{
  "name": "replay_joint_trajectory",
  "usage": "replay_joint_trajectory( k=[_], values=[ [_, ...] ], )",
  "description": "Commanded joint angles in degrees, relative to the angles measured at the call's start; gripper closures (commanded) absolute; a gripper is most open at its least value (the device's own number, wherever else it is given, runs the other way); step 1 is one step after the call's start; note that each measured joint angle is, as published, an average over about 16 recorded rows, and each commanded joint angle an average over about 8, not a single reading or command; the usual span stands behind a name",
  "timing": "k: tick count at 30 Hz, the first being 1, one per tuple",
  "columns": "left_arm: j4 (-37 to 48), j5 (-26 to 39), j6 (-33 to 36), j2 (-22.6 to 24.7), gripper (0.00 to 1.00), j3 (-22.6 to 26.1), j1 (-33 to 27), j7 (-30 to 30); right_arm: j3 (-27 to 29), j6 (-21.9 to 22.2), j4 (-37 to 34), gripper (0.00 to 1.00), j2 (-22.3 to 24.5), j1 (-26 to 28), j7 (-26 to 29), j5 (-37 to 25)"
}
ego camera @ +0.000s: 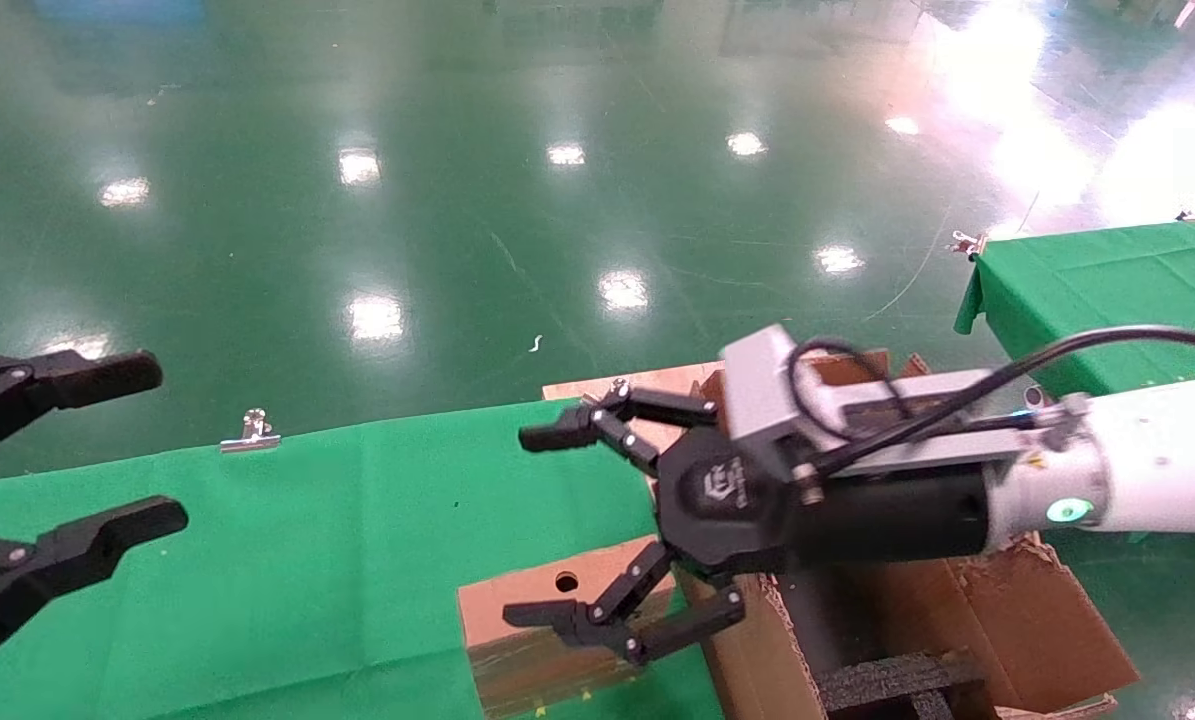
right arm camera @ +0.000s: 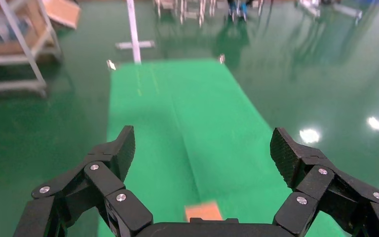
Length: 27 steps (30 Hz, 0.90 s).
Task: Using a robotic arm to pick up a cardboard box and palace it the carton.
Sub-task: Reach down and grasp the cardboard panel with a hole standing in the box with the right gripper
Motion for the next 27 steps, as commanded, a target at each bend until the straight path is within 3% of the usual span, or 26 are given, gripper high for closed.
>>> replay_joint_trajectory(
  k=[1,27],
  values=[
    [0.0,0.0,0.0,0.0,1.0,0.0,0.0,0.0,-1.1,0.5,-0.3,0.0,-0.4,0.5,0.4,-2.6],
    [0.0,0.0,0.0,0.0,1.0,0.0,0.0,0.0,-18.7,-5.0,-10.2,0.0,-16.2,19.7,-3.0,-35.1]
  ],
)
